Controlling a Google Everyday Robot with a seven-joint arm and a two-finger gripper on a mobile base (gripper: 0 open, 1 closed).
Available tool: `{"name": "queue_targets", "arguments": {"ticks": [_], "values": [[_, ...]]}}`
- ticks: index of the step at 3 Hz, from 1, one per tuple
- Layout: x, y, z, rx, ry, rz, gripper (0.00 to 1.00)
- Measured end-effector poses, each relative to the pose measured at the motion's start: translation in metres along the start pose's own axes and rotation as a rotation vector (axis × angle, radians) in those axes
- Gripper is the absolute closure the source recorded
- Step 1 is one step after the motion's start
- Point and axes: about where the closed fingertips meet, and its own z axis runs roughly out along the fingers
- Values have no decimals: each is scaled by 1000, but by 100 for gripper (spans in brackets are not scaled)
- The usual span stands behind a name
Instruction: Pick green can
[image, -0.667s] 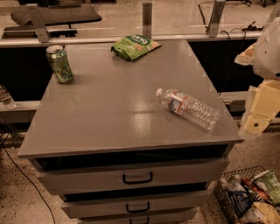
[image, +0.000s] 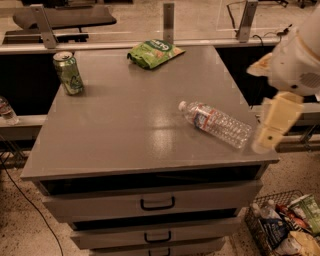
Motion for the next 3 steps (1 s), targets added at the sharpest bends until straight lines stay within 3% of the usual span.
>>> {"name": "queue_targets", "arguments": {"ticks": [1, 2, 3], "values": [[-65, -28, 48, -53, -205, -118, 0], [-140, -43, 63, -40, -401, -180, 0], [-140, -43, 63, -40, -401, -180, 0]]}}
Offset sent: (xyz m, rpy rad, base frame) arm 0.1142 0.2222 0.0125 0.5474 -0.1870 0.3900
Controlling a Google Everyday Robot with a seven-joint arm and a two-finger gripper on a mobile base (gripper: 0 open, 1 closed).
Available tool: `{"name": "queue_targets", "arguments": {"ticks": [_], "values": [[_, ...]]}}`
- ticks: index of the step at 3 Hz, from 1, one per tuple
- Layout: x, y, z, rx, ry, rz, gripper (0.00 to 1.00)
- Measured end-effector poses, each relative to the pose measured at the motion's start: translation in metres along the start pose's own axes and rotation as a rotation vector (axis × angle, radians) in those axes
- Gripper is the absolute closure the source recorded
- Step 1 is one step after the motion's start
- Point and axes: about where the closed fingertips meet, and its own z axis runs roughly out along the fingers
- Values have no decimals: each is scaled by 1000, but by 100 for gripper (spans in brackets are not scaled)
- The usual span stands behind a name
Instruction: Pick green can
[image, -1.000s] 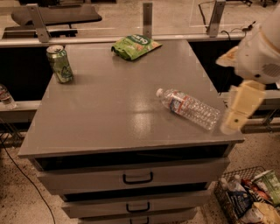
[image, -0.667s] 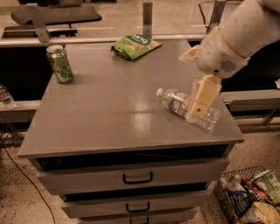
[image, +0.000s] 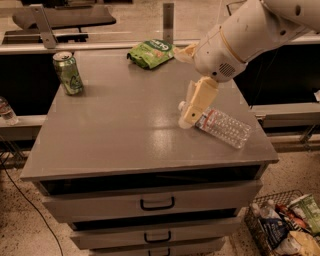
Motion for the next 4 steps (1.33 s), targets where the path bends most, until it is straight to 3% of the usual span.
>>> {"name": "queue_targets", "arguments": {"ticks": [1, 3, 4], "values": [[-17, -16, 24, 27, -59, 29, 0], [-84, -108, 129, 124, -278, 78, 0], [-122, -136, 174, 107, -384, 91, 0]]}}
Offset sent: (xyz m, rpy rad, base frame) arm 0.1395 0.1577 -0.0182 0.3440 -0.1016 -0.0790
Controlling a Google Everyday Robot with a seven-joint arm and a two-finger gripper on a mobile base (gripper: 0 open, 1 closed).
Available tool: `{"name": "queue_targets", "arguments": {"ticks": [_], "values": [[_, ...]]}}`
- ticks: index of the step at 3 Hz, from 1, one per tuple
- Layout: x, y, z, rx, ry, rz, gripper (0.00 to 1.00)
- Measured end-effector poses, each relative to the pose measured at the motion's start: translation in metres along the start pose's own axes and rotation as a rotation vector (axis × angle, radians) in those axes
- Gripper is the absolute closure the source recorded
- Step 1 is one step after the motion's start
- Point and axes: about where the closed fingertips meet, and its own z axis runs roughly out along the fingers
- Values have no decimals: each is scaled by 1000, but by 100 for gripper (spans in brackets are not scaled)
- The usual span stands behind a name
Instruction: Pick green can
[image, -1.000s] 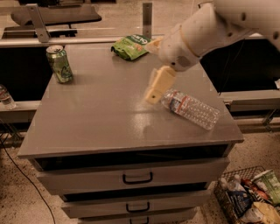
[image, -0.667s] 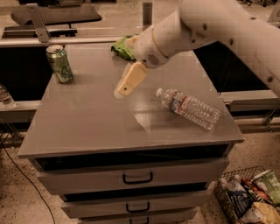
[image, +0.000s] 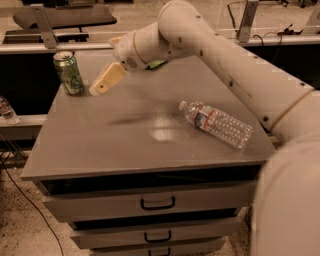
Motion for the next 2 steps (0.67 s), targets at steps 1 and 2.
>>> {"name": "queue_targets", "arguments": {"ticks": [1, 2], "values": [[-22, -5, 50, -31, -75, 25, 0], [-35, -8, 92, -43, -99, 59, 0]]}}
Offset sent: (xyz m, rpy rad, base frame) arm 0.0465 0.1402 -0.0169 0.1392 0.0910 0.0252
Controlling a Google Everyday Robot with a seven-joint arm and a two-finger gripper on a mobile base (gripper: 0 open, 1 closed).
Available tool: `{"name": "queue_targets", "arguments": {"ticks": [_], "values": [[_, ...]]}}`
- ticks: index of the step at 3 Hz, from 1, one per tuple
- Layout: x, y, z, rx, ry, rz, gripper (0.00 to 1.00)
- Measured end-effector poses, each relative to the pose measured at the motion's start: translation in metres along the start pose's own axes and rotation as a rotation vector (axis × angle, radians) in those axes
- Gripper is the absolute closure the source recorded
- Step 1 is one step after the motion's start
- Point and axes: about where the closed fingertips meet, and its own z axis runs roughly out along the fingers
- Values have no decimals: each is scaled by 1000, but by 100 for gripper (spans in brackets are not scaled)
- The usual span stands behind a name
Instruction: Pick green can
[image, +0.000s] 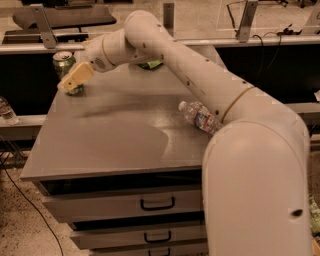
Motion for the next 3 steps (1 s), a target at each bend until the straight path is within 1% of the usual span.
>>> {"name": "queue_targets", "arguments": {"ticks": [1, 2, 3], "values": [[0, -9, 32, 7, -2, 40, 17], [5, -21, 48, 35, 3, 79, 41], [9, -31, 42, 77, -2, 102, 65]]}}
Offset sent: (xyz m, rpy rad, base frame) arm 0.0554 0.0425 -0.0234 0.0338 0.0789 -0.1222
